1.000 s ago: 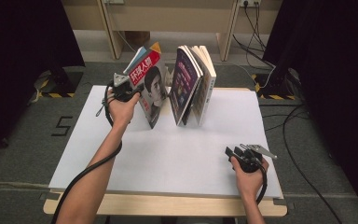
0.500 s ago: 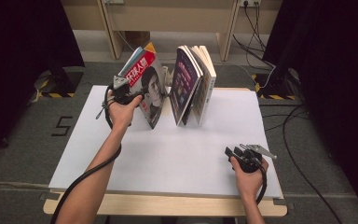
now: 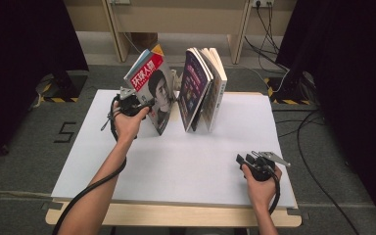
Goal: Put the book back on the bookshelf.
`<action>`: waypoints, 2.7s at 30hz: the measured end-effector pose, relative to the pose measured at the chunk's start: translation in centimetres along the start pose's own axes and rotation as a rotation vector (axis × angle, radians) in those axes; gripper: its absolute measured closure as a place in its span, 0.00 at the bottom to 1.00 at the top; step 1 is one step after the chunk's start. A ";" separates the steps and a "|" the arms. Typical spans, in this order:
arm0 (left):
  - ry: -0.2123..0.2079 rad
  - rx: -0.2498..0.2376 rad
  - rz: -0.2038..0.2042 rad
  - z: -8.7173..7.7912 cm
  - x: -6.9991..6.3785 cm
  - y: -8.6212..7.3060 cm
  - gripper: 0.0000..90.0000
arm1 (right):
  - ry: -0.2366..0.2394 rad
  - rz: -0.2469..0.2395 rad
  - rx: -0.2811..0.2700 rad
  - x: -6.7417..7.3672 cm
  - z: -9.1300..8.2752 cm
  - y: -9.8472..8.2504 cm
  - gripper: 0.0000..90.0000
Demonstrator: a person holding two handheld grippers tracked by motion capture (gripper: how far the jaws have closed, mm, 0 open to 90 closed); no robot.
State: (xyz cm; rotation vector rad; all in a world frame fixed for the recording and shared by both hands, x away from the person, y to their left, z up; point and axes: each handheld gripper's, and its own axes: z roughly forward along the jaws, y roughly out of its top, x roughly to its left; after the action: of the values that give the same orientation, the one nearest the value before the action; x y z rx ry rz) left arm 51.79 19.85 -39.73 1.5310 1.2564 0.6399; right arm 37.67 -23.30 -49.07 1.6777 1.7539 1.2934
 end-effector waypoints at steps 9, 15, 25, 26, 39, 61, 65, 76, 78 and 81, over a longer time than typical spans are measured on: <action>0.001 0.021 -0.005 -0.7 0.4 -0.6 0.48 | 0.000 0.000 -0.001 0.1 0.0 0.0 0.61; 0.019 0.046 -0.027 -1.5 0.6 -1.1 0.45 | -0.002 0.001 0.001 0.1 -0.1 0.0 0.61; 0.031 0.069 -0.036 -3.0 1.2 -2.1 0.39 | -0.001 -0.006 -0.006 0.0 -0.2 0.1 0.61; 0.033 0.077 -0.033 -3.4 1.4 -2.5 0.39 | -0.002 -0.003 -0.007 0.0 -0.2 0.1 0.61; 0.018 0.109 -0.029 -6.0 2.6 -4.5 0.37 | -0.002 -0.005 -0.008 0.1 -0.2 0.1 0.61; 0.025 0.153 -0.022 -9.2 4.3 -9.1 0.36 | -0.008 -0.007 -0.011 -0.1 -0.4 0.1 0.61; 0.043 0.156 -0.028 -10.0 5.0 -10.4 0.36 | -0.007 -0.003 -0.014 -0.1 -0.4 0.2 0.61; 0.059 0.163 -0.014 -11.0 5.9 -12.7 0.36 | -0.012 -0.001 -0.011 -0.1 -0.4 0.0 0.60; 0.061 0.173 -0.015 -11.1 6.0 -13.5 0.36 | -0.012 0.004 -0.007 -0.1 -0.3 0.0 0.60; 0.062 0.177 -0.008 -11.0 6.0 -14.1 0.36 | -0.015 0.003 -0.005 -0.1 -0.3 -0.1 0.60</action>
State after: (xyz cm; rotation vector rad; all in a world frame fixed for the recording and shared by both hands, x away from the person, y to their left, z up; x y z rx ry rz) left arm 38.63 28.69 -49.98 1.6605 1.3969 0.5874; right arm 37.42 -23.45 -49.01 1.6839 1.7390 1.2827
